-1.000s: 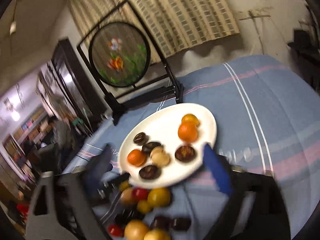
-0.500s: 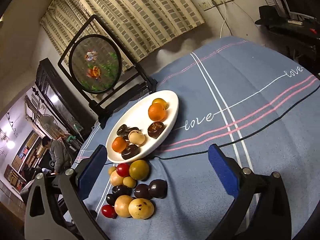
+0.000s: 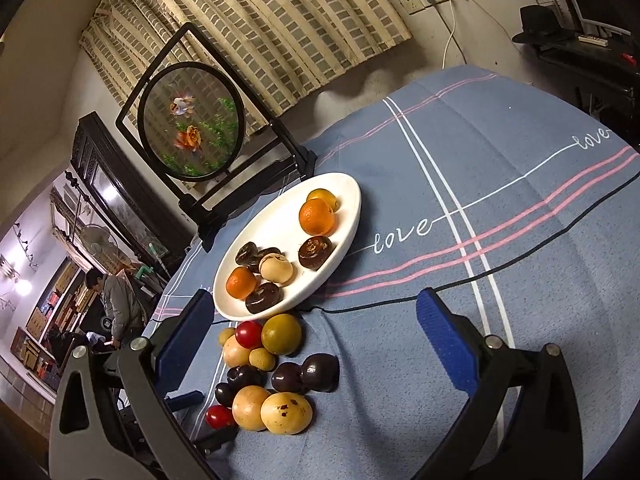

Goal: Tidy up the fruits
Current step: 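Withdraw both grippers and approach a red cherry tomato with the left gripper, then grasp the red tomato with the left gripper while the right grasps a spotted yellow fruit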

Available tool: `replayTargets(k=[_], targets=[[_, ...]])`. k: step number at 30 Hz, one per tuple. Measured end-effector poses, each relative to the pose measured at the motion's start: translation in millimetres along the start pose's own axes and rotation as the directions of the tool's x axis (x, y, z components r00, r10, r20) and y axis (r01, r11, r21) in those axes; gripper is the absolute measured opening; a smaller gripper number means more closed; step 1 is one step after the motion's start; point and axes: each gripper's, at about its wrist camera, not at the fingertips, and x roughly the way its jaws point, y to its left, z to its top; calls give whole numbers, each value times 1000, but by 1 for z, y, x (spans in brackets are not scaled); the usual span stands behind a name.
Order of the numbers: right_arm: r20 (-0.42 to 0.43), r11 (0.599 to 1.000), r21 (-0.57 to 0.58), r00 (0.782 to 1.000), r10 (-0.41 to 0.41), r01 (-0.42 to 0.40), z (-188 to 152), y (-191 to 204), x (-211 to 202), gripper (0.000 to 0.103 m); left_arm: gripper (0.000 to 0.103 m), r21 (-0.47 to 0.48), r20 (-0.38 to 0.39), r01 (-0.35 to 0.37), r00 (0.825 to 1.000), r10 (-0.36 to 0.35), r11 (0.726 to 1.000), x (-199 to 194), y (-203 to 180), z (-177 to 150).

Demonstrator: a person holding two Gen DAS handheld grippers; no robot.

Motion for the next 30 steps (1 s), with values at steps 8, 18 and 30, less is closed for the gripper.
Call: replayTargets(k=[8, 18, 30], targets=[[-8, 1000, -4, 1000, 12, -12, 0, 3, 1, 101, 93, -130, 114, -10, 993, 25, 991, -25, 35, -7], [-19, 1000, -14, 1000, 12, -12, -2, 4, 4, 101, 90, -50, 58, 75, 996, -72, 996, -14, 19, -5], [-46, 999, -36, 999, 13, -15, -5, 9, 8, 101, 51, -11, 42, 29, 999, -28, 1000, 3, 23, 10]])
